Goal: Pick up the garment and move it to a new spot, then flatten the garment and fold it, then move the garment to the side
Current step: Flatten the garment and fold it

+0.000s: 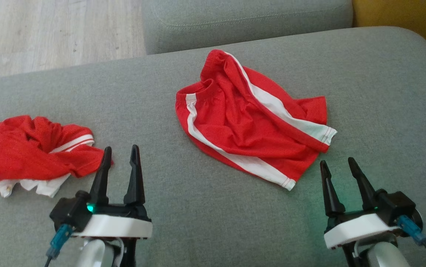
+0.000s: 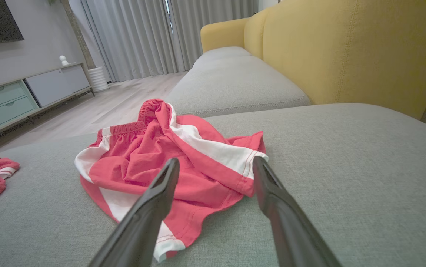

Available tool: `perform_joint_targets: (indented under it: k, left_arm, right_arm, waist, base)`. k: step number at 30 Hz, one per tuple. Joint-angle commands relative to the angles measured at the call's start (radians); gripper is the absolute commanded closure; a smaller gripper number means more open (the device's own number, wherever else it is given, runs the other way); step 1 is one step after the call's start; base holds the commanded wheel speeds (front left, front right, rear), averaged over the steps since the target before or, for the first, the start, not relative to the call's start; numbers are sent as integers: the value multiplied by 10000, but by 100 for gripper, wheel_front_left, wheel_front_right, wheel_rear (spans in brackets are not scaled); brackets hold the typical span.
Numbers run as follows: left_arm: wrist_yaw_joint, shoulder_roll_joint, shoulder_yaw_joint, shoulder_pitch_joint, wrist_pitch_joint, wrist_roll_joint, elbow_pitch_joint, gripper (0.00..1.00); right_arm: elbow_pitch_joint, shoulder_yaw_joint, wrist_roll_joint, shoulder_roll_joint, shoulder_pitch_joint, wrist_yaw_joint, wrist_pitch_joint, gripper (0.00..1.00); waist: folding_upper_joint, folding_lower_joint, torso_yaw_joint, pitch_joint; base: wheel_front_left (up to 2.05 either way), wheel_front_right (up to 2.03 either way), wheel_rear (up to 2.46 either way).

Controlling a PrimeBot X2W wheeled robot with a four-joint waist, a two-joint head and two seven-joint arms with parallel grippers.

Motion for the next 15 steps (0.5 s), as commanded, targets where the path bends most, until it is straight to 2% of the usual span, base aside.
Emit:
perform_joint_targets:
  k: [1, 15]
  left_arm:
    - [-40, 24, 320, -372, -65, 86, -278, 0]
    - [-94, 24, 61, -375, -65, 89, -98, 0]
  right_arm:
    - [-337, 267, 26, -21, -368, -7, -110, 0]
    - [1550, 990, 439, -21, -600, -7, 218, 0]
  waist:
    - [0, -1, 6, 54]
    - [0, -1, 342, 49]
  base:
    - [0, 0, 0]
    - [0, 0, 0]
